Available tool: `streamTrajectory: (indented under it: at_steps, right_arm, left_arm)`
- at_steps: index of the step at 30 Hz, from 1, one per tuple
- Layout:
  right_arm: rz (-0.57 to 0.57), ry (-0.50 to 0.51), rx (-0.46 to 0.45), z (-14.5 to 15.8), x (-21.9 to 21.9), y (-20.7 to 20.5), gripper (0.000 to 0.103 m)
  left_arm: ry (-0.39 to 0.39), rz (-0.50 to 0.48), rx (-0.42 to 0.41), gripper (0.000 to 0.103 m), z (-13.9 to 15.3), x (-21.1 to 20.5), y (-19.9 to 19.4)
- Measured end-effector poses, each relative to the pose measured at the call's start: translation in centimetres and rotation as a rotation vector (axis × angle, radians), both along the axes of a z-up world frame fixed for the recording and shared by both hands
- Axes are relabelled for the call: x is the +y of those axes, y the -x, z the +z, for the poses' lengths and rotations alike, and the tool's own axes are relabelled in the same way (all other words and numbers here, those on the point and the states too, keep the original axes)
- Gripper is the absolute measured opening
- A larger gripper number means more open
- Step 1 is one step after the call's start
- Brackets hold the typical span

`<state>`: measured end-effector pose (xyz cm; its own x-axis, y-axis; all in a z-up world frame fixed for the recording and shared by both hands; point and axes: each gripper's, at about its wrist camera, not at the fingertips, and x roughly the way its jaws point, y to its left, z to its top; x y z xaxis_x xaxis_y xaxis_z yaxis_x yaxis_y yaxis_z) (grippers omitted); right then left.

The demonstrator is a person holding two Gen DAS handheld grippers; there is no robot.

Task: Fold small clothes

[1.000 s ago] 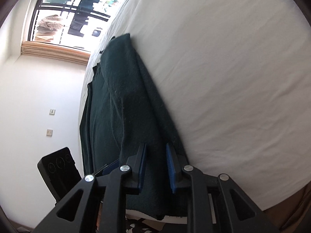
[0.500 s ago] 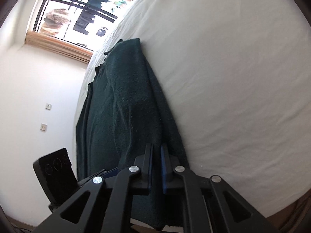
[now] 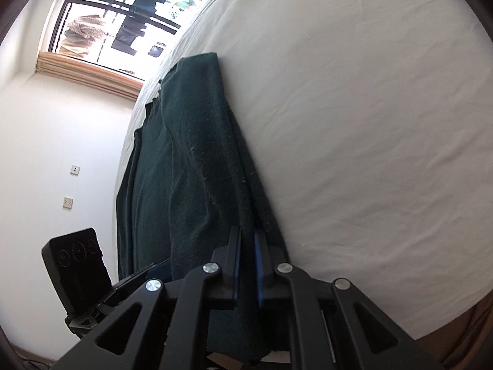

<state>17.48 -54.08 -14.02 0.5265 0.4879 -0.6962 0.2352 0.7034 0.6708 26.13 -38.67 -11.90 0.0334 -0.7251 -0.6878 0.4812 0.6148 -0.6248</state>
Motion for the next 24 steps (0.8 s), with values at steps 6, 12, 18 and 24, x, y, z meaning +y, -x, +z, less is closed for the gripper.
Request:
streamTrajectory:
  at_steps: [6, 12, 18, 24]
  right_arm:
    - [-0.004, 0.107, -0.01, 1.4, 0.4, 0.1, 0.015]
    - [-0.024, 0.293, -0.064, 5.5, 1.1, 0.7, 0.037]
    - [0.077, 0.285, -0.142, 8.5, 2.6, -2.4, 0.037]
    - [0.186, 0.218, -0.191, 10.4, 4.0, -9.4, 0.03]
  left_arm:
    - [0.046, 0.003, -0.045, 0.067, 1.5, 0.1, 0.8]
    - [0.084, -0.03, -0.11, 0.067, 2.6, -0.3, 1.4]
    - [-0.008, -0.085, -0.168, 0.067, 0.5, -1.3, 3.7]
    - [-0.088, -0.137, -0.263, 0.067, 0.3, -2.3, 5.0]
